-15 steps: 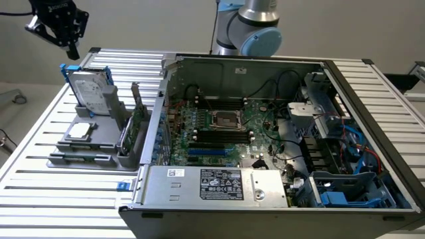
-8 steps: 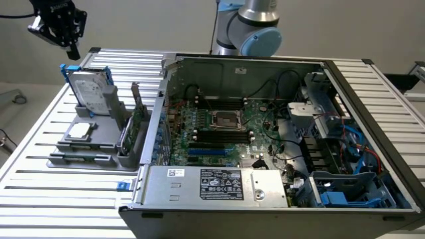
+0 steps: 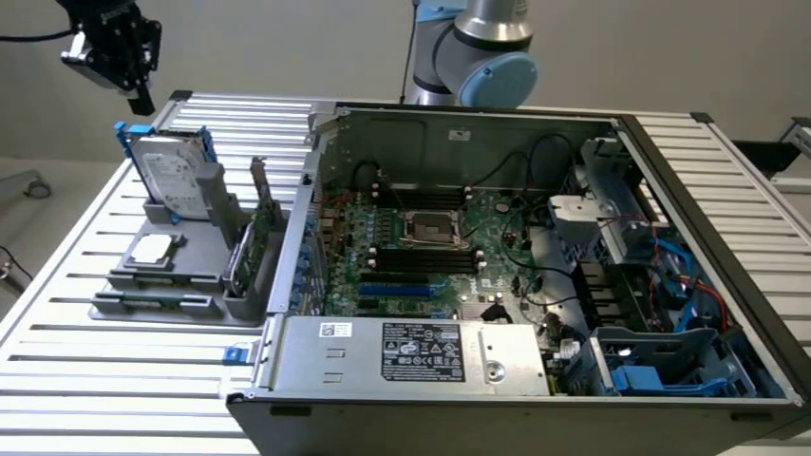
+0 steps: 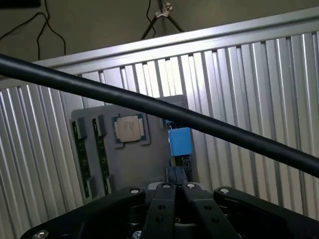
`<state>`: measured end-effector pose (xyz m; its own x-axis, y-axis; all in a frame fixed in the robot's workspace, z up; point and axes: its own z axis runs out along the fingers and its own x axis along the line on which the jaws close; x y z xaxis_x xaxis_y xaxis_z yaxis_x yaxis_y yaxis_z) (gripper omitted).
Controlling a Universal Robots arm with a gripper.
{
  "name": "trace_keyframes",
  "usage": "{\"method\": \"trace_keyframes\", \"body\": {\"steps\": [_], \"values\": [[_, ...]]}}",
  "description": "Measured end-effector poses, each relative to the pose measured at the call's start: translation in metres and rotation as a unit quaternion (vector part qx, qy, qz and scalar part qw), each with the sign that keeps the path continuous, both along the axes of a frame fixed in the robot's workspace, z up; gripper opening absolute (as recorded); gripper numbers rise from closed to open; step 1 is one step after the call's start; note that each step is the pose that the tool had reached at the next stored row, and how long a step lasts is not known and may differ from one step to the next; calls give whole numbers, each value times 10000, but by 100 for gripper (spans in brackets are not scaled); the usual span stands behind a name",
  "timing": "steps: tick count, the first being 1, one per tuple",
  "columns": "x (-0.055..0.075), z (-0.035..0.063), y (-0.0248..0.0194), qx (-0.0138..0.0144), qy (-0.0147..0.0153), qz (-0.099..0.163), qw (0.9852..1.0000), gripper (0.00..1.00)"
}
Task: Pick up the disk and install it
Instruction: 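Pick up the disk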
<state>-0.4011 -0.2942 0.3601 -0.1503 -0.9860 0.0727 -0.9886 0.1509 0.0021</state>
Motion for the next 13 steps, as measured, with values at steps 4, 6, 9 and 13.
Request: {"method": "trace_keyframes", "body": {"steps": [4, 6, 9, 13], "values": [[0, -3, 0, 0, 0, 359, 9994, 11], [0, -4, 0, 0, 0, 545, 9985, 11], [0, -4, 1, 0, 0, 816, 9967, 11], [-2, -5, 9, 0, -1, 1105, 9939, 11]]}}
